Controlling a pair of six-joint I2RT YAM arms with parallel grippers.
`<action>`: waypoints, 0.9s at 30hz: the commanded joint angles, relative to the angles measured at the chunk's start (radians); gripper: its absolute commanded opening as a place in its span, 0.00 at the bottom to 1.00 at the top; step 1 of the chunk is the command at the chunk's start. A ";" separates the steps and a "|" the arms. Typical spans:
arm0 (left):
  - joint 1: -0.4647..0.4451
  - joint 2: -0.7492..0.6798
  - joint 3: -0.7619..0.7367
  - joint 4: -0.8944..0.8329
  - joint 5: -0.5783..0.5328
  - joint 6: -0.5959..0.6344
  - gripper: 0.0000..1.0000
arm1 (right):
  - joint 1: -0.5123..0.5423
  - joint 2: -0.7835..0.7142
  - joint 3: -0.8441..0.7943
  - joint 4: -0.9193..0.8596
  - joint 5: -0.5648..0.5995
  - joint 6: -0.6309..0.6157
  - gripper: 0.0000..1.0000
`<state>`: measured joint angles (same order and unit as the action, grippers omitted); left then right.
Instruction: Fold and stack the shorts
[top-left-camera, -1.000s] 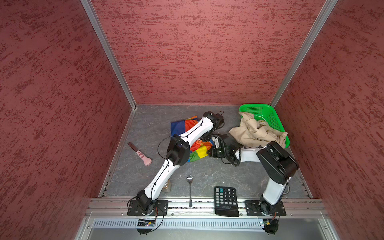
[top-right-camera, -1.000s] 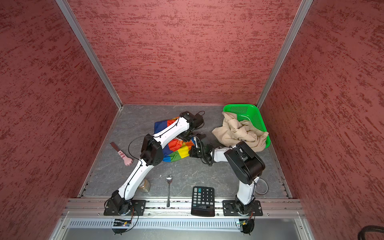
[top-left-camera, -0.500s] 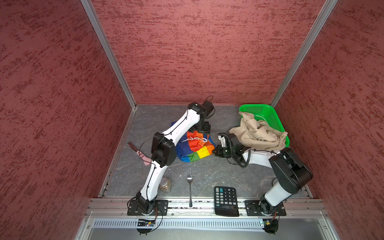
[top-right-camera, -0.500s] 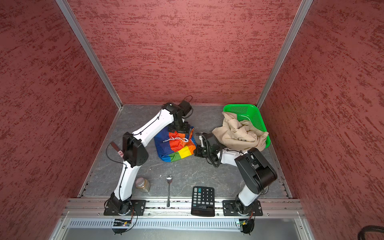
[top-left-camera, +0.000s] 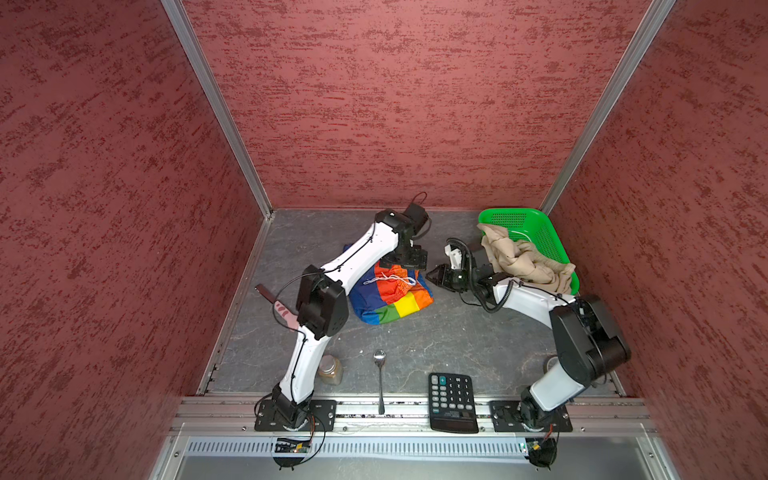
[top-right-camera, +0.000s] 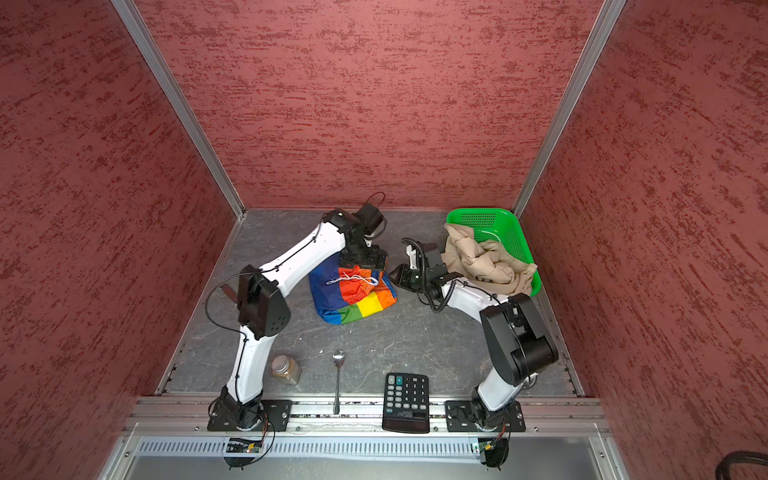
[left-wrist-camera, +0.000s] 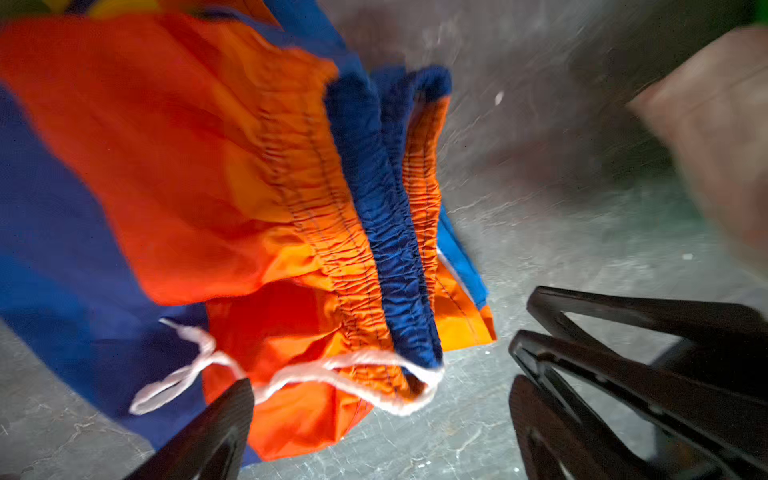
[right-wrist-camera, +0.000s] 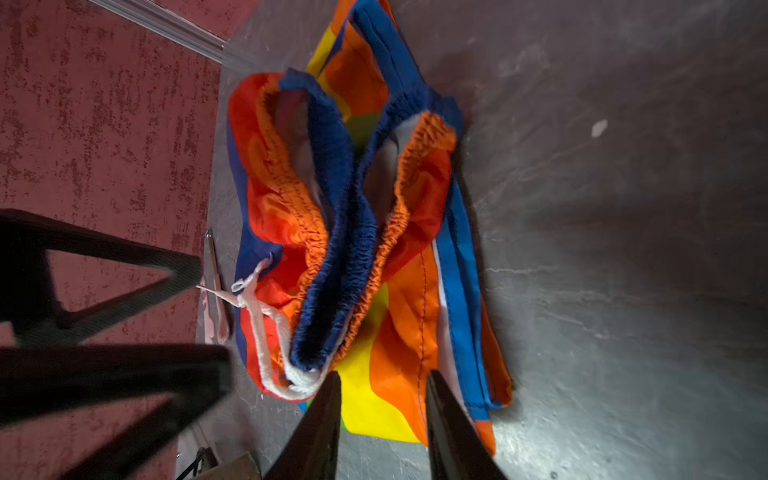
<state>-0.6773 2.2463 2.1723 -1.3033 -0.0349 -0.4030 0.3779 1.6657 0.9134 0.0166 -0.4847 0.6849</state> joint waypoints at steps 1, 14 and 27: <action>-0.030 0.064 0.084 -0.060 -0.143 0.007 0.99 | -0.031 0.020 -0.007 0.070 -0.063 0.069 0.37; -0.067 0.229 0.191 -0.100 -0.259 0.006 0.31 | -0.091 0.013 -0.051 0.078 -0.052 0.044 0.48; 0.105 -0.271 -0.086 0.055 -0.227 -0.061 0.00 | 0.094 0.026 0.157 -0.149 0.148 -0.172 0.47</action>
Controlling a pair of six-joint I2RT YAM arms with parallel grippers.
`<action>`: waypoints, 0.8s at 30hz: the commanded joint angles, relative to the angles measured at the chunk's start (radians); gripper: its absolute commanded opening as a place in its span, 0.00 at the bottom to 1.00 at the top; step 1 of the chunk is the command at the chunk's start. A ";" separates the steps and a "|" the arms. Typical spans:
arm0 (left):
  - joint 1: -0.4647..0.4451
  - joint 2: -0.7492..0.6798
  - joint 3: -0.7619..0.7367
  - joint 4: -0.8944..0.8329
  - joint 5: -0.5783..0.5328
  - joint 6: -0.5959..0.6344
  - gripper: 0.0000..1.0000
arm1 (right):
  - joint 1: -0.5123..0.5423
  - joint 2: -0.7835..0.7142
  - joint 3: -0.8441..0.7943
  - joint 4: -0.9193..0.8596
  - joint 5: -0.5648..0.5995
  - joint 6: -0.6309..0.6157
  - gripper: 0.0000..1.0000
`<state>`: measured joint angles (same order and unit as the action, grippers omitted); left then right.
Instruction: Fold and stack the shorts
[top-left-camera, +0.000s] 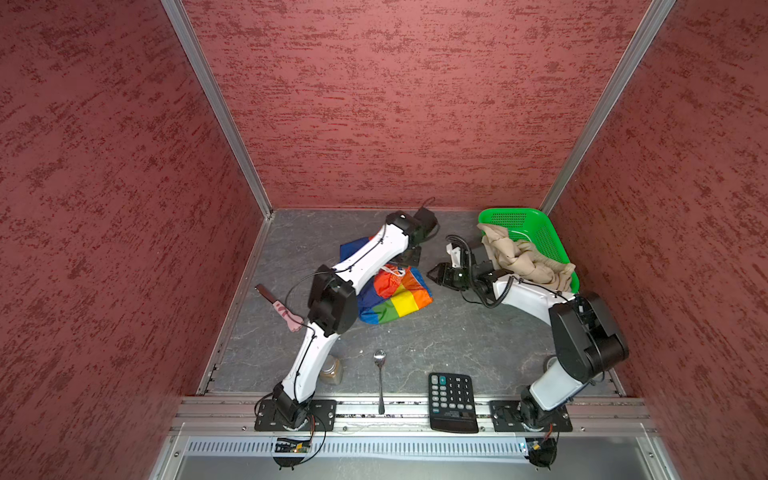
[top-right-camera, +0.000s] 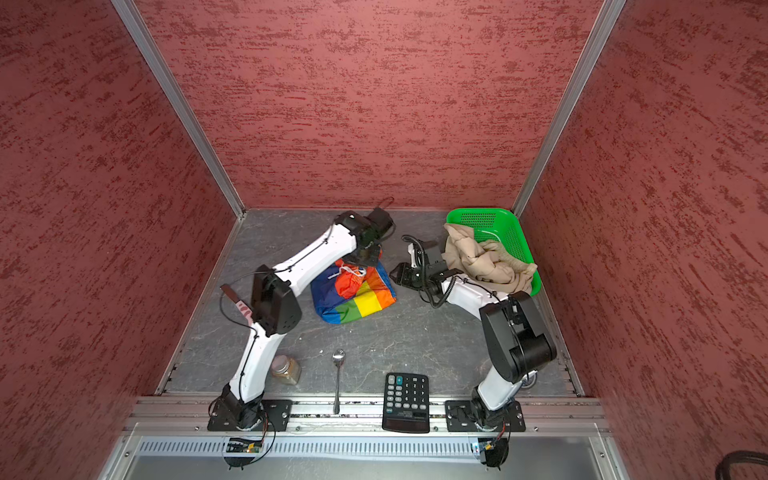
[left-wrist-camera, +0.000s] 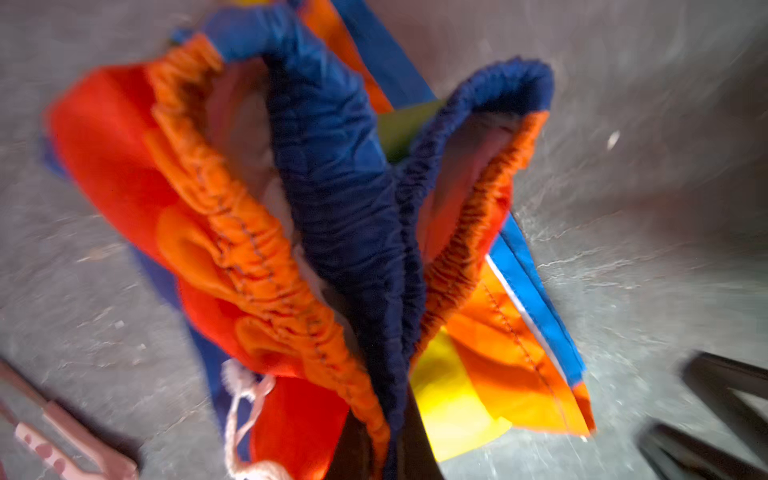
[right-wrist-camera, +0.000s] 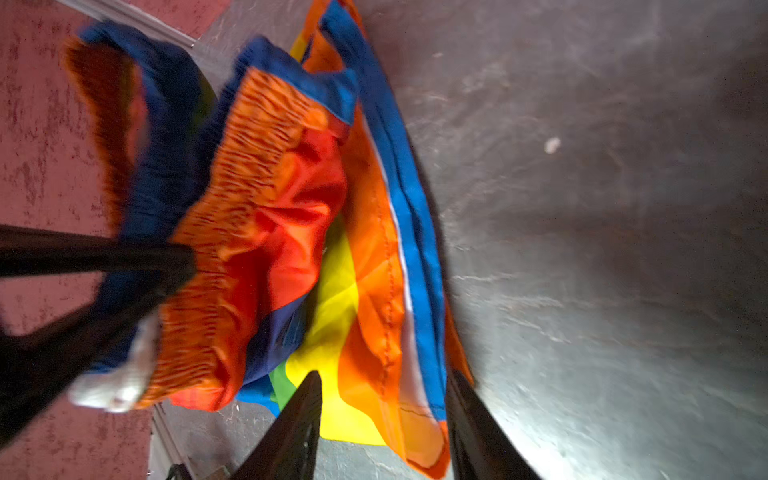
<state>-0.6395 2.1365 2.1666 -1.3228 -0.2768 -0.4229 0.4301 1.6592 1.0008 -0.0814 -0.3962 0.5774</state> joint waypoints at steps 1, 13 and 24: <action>0.098 -0.238 -0.166 0.119 0.041 -0.054 0.00 | 0.060 0.057 0.099 -0.059 0.060 -0.074 0.46; 0.548 -0.829 -1.058 0.543 0.403 -0.182 0.03 | 0.106 0.364 0.355 -0.097 0.060 -0.049 0.40; 0.641 -0.848 -1.232 0.623 0.482 -0.197 0.03 | 0.118 0.493 0.575 -0.264 0.300 -0.217 0.31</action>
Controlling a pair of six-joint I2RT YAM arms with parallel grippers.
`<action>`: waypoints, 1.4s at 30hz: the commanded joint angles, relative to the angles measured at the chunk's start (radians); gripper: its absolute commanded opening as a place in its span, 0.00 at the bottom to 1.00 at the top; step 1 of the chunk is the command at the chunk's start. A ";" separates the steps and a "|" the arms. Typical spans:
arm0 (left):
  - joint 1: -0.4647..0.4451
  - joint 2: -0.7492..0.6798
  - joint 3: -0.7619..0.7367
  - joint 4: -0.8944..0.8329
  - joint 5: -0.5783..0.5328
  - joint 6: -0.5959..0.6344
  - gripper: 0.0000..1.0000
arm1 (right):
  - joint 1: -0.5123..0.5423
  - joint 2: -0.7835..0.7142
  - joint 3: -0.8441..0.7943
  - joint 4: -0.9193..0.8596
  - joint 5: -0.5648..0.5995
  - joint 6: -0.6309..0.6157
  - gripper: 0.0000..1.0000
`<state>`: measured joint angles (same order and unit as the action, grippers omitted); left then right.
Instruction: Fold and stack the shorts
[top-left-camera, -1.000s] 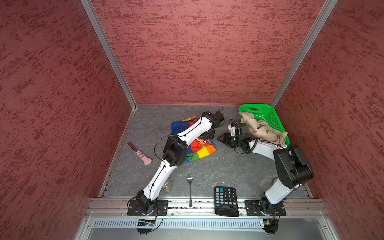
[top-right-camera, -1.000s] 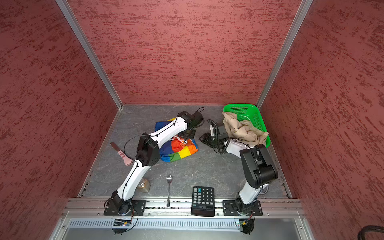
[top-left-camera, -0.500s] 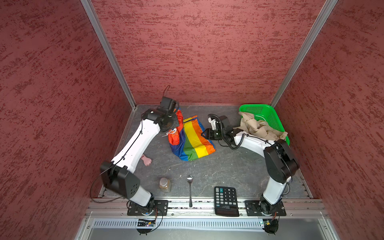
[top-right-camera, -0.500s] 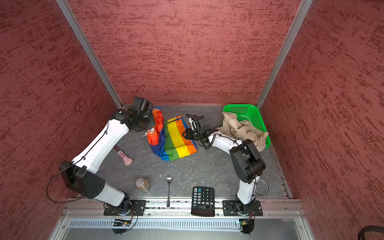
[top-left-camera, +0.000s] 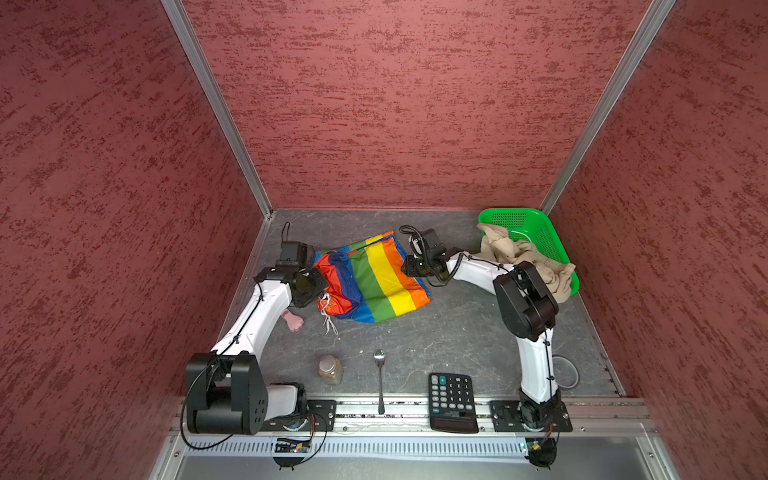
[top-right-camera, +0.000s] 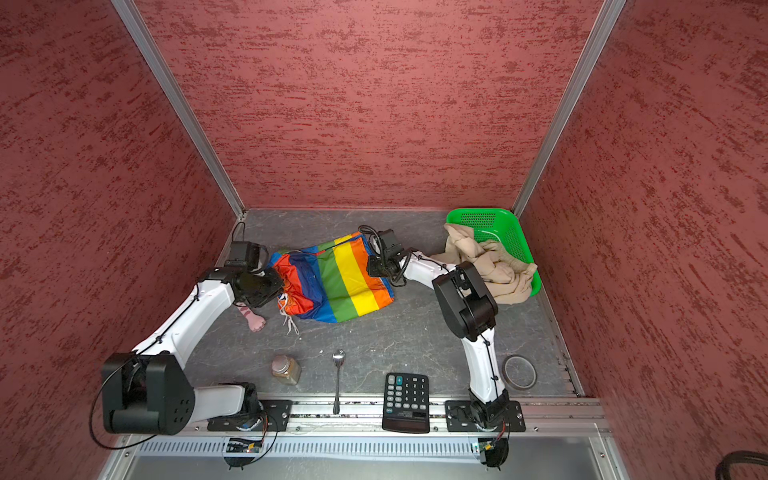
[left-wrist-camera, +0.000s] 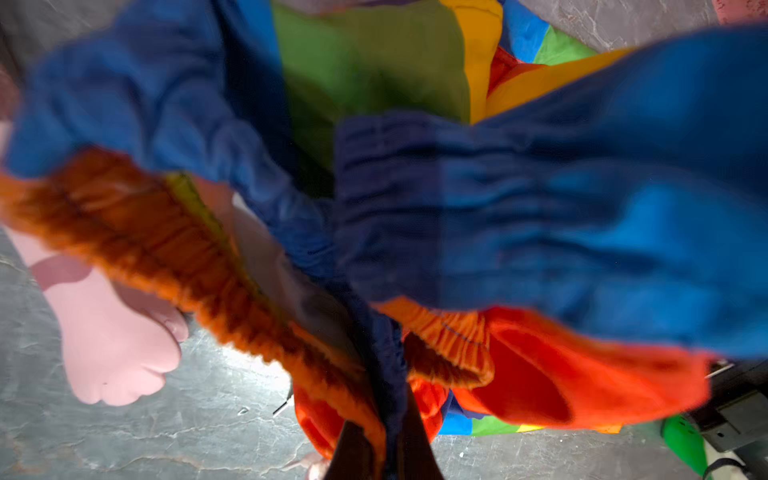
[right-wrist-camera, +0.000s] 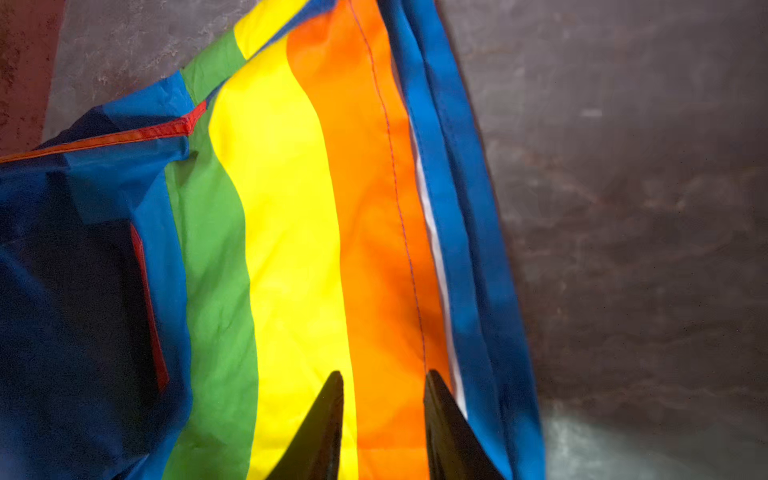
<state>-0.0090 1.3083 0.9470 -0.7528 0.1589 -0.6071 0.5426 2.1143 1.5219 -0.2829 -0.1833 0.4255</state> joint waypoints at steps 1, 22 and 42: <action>0.011 -0.018 -0.014 0.054 0.047 -0.014 0.03 | 0.005 0.053 0.075 -0.069 0.094 -0.075 0.31; 0.035 0.037 -0.016 0.061 0.077 -0.012 0.05 | 0.019 0.244 0.253 -0.177 0.133 -0.179 0.22; 0.072 0.043 -0.032 0.066 0.105 0.004 0.06 | 0.020 0.220 0.290 -0.196 0.191 -0.195 0.39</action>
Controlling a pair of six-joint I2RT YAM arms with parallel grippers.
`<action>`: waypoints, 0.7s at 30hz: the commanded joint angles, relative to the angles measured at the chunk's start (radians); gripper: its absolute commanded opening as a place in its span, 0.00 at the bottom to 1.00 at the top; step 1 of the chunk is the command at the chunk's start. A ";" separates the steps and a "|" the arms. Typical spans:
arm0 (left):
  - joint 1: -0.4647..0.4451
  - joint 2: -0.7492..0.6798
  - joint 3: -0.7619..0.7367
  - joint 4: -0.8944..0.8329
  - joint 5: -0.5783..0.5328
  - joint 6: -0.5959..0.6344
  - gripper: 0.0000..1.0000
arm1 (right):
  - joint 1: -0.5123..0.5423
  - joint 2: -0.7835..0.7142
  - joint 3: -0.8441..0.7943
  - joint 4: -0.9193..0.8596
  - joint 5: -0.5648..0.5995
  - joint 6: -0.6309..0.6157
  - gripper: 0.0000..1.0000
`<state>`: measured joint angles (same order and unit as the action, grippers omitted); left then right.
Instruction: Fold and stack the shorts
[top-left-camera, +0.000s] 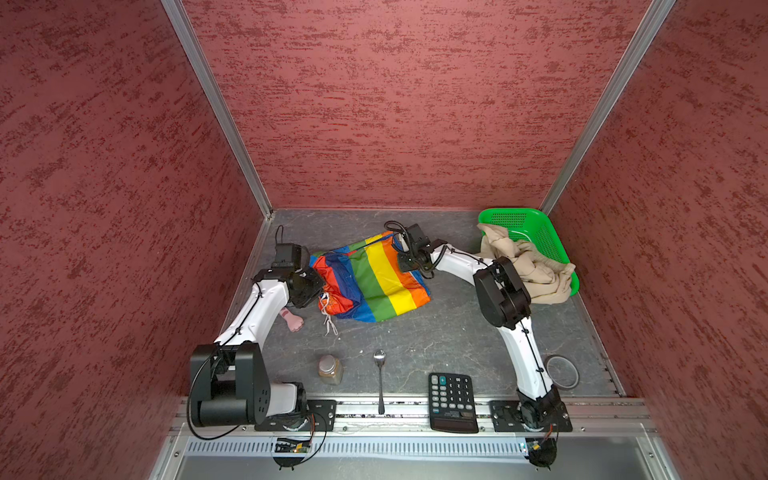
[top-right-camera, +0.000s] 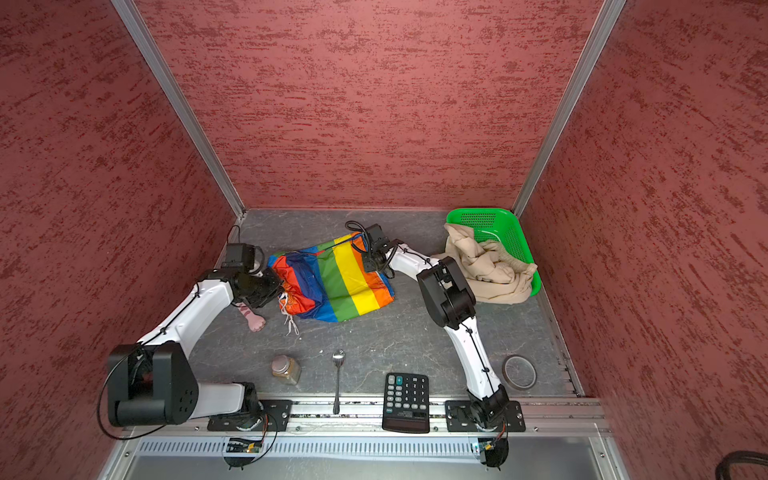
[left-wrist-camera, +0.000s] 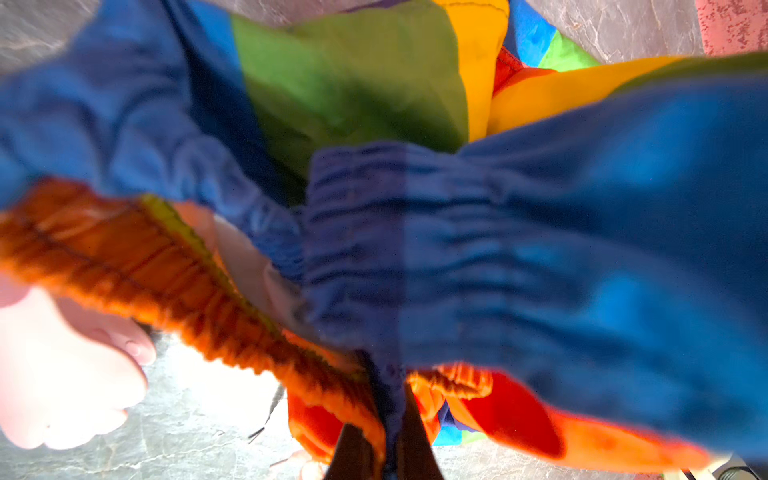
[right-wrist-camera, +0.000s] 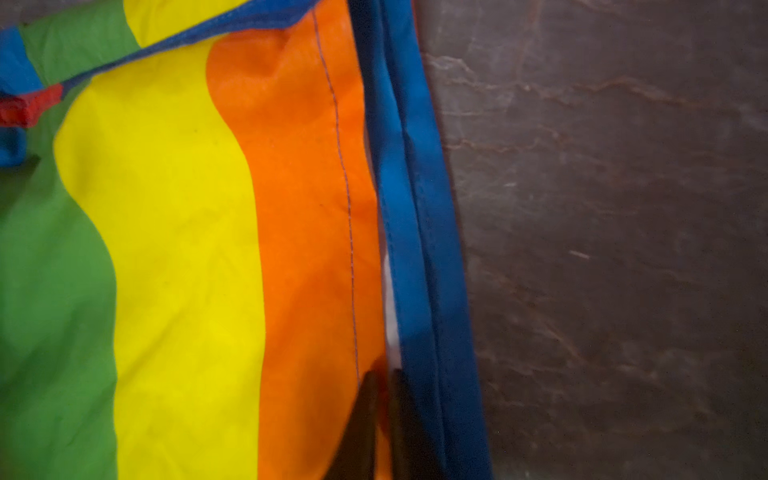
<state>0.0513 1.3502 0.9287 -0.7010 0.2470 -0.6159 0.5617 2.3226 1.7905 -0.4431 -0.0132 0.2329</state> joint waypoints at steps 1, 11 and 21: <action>0.012 0.002 -0.013 0.015 0.020 0.013 0.06 | 0.002 0.015 0.021 -0.042 0.021 -0.003 0.42; 0.017 0.017 -0.016 0.029 0.033 0.012 0.06 | 0.046 0.025 -0.043 -0.039 0.050 -0.019 0.38; 0.022 0.026 -0.020 0.027 0.038 0.015 0.06 | 0.047 0.003 -0.036 -0.039 0.177 -0.030 0.00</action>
<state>0.0635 1.3727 0.9215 -0.6868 0.2726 -0.6155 0.6117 2.3222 1.7733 -0.4267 0.1154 0.2085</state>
